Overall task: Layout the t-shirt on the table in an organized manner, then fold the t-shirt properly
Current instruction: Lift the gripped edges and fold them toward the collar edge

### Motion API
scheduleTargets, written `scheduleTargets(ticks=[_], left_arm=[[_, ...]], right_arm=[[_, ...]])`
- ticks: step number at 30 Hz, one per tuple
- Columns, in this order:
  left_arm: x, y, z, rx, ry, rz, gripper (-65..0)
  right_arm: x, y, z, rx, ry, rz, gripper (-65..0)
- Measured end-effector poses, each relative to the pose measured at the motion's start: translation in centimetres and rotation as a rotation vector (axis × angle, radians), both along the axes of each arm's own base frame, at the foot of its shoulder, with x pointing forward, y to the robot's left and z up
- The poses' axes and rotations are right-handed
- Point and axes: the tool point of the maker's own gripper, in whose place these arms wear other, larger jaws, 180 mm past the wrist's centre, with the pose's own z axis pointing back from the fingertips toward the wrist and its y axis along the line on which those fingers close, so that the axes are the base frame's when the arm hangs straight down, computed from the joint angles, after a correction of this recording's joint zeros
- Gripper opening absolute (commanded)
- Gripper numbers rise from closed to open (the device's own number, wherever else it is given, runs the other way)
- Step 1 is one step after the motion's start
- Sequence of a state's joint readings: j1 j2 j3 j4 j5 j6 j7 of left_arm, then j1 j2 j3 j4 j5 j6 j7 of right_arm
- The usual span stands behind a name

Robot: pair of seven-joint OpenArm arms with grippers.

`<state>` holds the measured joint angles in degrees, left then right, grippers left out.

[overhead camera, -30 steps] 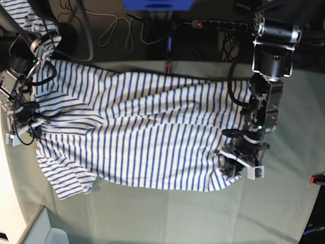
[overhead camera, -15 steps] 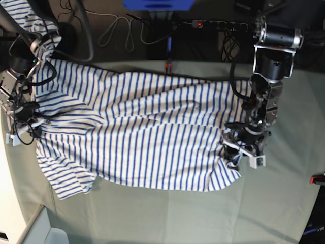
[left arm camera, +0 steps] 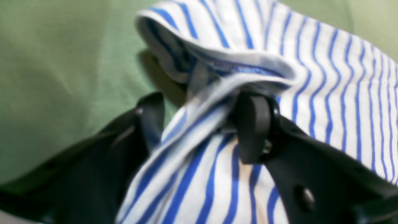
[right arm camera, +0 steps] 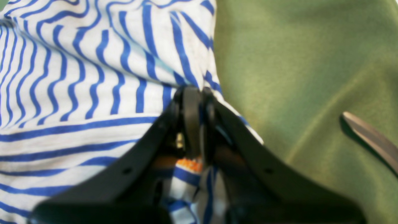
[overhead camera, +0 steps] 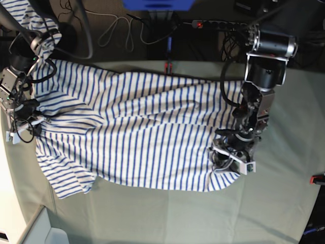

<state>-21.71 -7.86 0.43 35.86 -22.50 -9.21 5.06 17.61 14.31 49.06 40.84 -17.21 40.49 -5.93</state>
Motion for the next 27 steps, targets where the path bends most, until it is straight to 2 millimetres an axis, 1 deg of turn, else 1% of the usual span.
scheduleTargets(ticks=[2,3,4,5,9,11,13,14,16,18,20,24,26,27], left_arm=[[-0.1,-0.2,-0.1,-0.004,0.001,-0.001,-49.8],[-0.2,-0.2,-0.2,-0.003,0.008,-0.003,-56.6],[-0.2,-0.2,-0.2,-0.007,0.008,-0.001,-61.8],[-0.2,-0.2,-0.2,-0.004,0.008,-0.002,-65.0],[-0.2,-0.2,-0.2,-0.010,0.009,0.001,-65.0],[-0.1,-0.3,0.3,-0.011,0.003,-0.004,-64.9],[0.0,-0.6,1.7,-0.010,-0.046,-0.015,-64.9],[-0.1,-0.7,2.7,-0.005,-0.082,-0.026,-64.9],[-0.6,-0.4,4.8,0.009,-0.152,-0.045,-64.9],[-1.3,0.0,6.1,0.027,-0.192,-0.055,-64.9],[-2.1,0.1,6.2,0.036,-0.199,-0.064,-64.9],[-3.8,1.1,5.3,0.056,-0.174,-0.066,-64.9],[-4.7,2.3,4.9,0.047,-0.160,-0.031,-64.9],[-5.0,3.1,5.1,0.036,-0.168,-0.006,-64.9]], right_arm=[[0.0,0.0,0.0,0.000,0.000,0.000,-65.0],[0.0,0.0,0.0,0.000,0.001,0.000,-65.0],[0.0,0.0,0.0,0.000,0.001,0.000,-65.0],[0.0,0.0,0.0,0.000,0.000,0.000,-65.0],[0.0,0.0,0.0,0.000,0.001,0.000,-65.0],[0.0,0.0,0.0,0.000,0.001,0.000,-65.0],[0.0,0.0,0.0,-0.002,0.000,0.001,-65.0],[0.0,0.0,0.0,-0.003,0.000,0.001,-65.0],[-0.1,0.0,0.0,-0.004,0.002,0.001,-65.0],[-0.1,-0.1,0.0,-0.005,0.002,0.000,-65.0],[-0.2,-0.1,0.0,-0.003,0.000,-0.004,-65.0],[-0.7,-0.3,0.0,0.000,-0.008,-0.015,-65.0],[-1.5,-0.7,0.5,0.004,-0.030,-0.037,-65.0],[-2.0,-1.0,1.0,0.000,-0.056,-0.050,-65.0]])
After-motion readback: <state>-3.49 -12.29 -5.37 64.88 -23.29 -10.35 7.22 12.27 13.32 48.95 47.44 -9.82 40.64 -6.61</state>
